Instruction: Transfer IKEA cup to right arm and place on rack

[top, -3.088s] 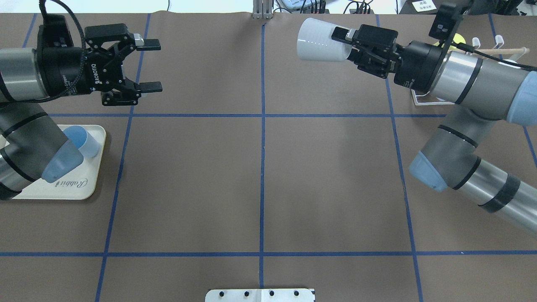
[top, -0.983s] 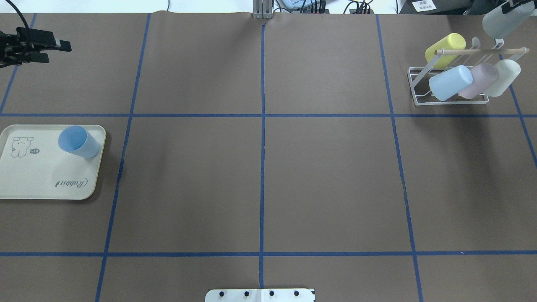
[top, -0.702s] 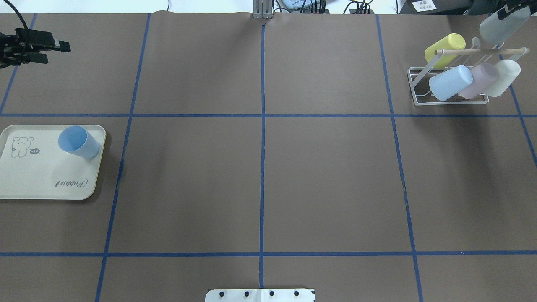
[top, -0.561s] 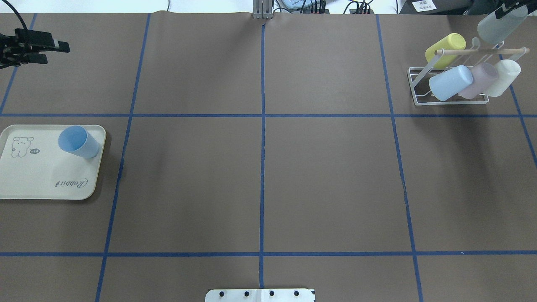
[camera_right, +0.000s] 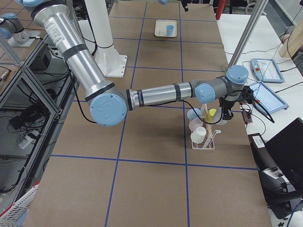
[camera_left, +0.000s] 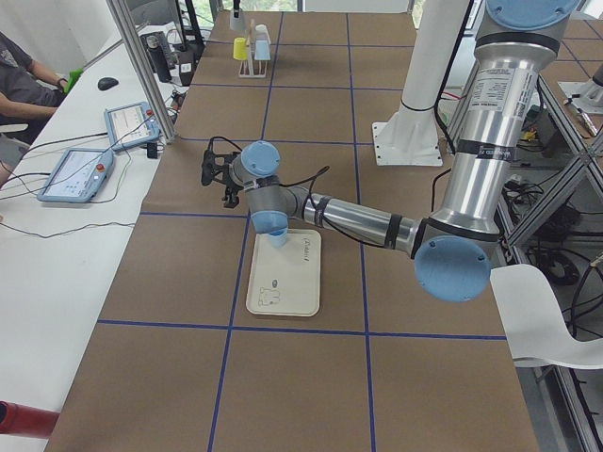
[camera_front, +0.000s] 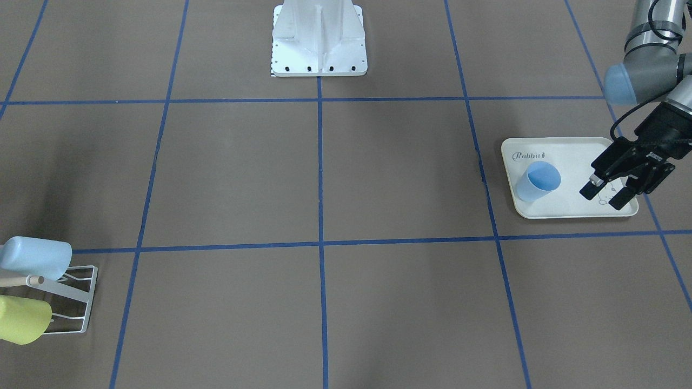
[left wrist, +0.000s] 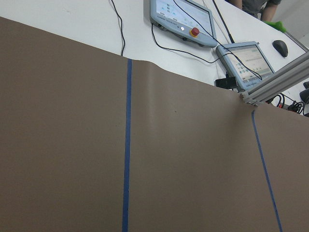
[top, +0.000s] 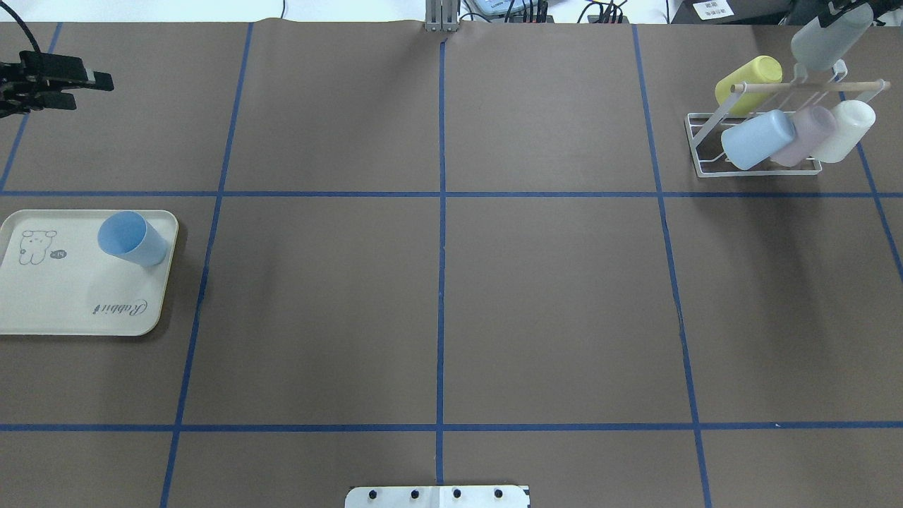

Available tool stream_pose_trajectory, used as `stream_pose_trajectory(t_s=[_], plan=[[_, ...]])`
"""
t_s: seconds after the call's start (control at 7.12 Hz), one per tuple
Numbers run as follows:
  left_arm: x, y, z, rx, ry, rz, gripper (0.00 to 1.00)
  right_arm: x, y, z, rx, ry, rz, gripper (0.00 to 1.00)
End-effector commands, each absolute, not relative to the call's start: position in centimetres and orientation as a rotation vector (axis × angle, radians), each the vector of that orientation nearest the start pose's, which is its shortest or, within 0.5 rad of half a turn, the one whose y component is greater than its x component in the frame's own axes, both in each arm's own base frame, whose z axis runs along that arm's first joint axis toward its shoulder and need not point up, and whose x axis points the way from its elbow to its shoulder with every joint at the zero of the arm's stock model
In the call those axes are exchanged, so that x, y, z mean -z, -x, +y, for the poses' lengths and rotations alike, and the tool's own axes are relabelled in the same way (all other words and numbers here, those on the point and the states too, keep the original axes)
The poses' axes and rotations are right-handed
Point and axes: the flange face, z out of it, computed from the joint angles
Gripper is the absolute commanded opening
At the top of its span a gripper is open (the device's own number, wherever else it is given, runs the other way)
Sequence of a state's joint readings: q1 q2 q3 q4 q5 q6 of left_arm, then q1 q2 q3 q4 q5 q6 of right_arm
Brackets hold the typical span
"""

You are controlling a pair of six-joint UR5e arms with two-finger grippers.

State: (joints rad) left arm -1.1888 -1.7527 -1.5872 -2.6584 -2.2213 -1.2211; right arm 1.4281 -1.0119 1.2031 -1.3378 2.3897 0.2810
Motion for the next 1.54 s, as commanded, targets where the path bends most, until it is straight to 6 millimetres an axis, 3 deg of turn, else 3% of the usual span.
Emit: stream_pose_trajectory(t_s=[0.0, 0.42, 1.4], plan=[[-42.7, -14.3, -55.1, 0.288, -0.463, 1.274, 1.0, -47.4, 5.3, -73.4, 0.051, -0.207, -0.867, 0.09], [-42.5, -14.2, -55.0, 0.286, -0.466, 1.276, 1.0, -48.3, 5.4, -73.4, 0.043, -0.188, -0.865, 0.09], [-41.9, -14.1, -54.8, 0.286, -0.469, 1.285, 1.0, -50.9, 7.8, -73.1, 0.054, -0.132, -0.86, 0.14]])
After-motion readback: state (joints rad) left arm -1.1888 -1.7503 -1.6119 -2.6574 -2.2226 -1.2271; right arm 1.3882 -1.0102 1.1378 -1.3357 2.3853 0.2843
